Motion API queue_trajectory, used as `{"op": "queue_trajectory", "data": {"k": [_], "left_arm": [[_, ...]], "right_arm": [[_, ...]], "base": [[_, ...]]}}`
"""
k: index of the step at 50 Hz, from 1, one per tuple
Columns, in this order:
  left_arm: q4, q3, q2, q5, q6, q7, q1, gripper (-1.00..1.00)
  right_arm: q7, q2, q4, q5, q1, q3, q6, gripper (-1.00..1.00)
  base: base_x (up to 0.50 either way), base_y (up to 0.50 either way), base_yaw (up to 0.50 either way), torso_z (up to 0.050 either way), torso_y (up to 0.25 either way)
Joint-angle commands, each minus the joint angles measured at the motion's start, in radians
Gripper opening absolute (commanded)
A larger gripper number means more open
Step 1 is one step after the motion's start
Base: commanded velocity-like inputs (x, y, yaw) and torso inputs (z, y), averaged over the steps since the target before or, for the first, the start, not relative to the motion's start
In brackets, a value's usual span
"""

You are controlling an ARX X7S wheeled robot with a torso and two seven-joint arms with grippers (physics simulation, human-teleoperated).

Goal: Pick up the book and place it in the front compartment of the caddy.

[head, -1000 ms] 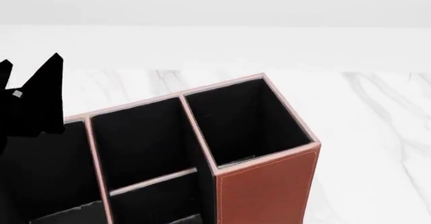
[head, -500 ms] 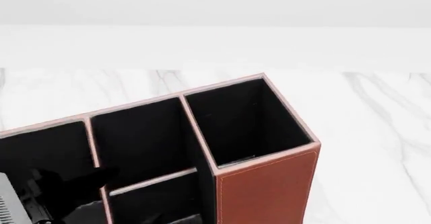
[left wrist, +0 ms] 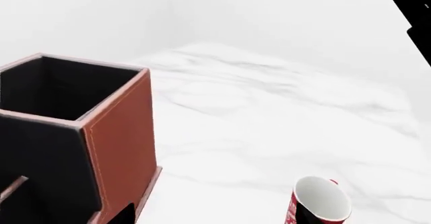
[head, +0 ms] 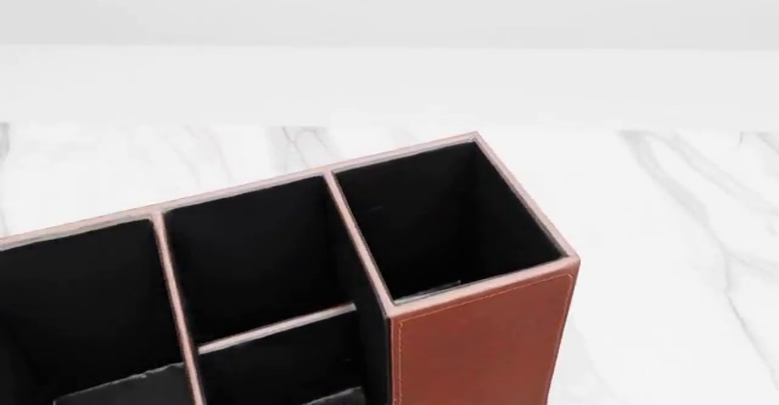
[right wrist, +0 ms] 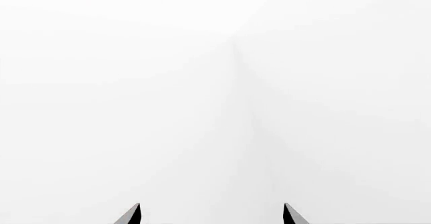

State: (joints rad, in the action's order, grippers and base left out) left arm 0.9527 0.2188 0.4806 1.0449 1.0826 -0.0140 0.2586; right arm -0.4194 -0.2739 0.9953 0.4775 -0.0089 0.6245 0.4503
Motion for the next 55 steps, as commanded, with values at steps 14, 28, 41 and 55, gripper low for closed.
{"op": "queue_trajectory", "data": {"k": [14, 28, 41, 55], "left_arm": [[0.082, 0.158, 0.051, -0.119, -0.055, -0.003, -0.049, 1.0], [0.055, 0.275, 0.092, -0.232, -0.139, -0.024, -0.101, 1.0], [0.009, 0.35, 0.121, -0.327, -0.205, -0.054, -0.122, 1.0], [0.007, 0.408, 0.147, -0.379, -0.238, -0.041, -0.123, 1.0]], "right_arm": [[-0.017, -0.009, 0.0, 0.008, -0.026, -0.008, -0.024, 1.0], [-0.028, -0.021, 0.004, 0.044, -0.043, 0.021, -0.033, 1.0], [-0.055, -0.042, -0.002, 0.059, -0.039, 0.022, -0.032, 1.0], [-0.07, -0.055, 0.003, 0.073, -0.049, 0.026, -0.035, 1.0]], "base": [[0.0, 0.0, 0.0, 0.0, 0.0], [0.0, 0.0, 0.0, 0.0, 0.0], [0.0, 0.0, 0.0, 0.0, 0.0], [0.0, 0.0, 0.0, 0.0, 0.0]]}}
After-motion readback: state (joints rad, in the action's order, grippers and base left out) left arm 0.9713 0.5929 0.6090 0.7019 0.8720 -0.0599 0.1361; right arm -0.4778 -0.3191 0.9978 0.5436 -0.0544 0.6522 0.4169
